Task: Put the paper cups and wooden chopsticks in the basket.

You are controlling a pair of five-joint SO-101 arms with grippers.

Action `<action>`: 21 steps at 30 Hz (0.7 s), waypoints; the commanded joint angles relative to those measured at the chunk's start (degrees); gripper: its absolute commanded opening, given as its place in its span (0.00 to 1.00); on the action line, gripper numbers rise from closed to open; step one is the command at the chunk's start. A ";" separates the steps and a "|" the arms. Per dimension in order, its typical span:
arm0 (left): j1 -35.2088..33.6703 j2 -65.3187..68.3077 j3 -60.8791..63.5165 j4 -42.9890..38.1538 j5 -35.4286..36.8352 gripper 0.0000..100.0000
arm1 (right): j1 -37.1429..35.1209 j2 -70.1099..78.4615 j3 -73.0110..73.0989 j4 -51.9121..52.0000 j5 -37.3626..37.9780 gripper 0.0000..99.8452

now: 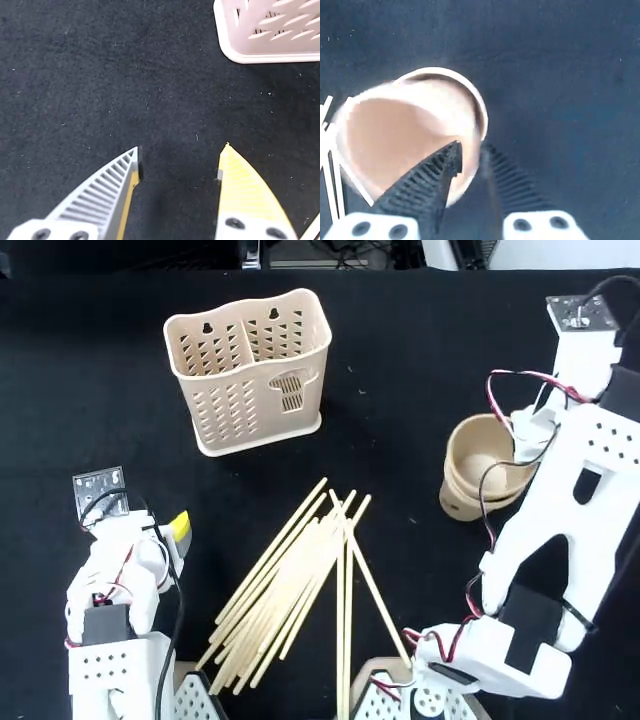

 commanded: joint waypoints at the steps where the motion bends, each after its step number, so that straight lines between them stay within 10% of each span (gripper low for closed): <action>1: -0.40 -0.26 -0.66 -0.53 -0.53 0.26 | -0.97 -0.66 -4.62 0.62 0.53 0.16; 11: -0.40 -0.26 -0.75 -0.53 -0.53 0.26 | -1.05 -0.66 -9.89 0.97 0.09 0.01; 21: -0.84 0.53 -19.30 8.09 -3.43 0.11 | -16.79 -0.13 -18.24 -1.85 -8.09 0.01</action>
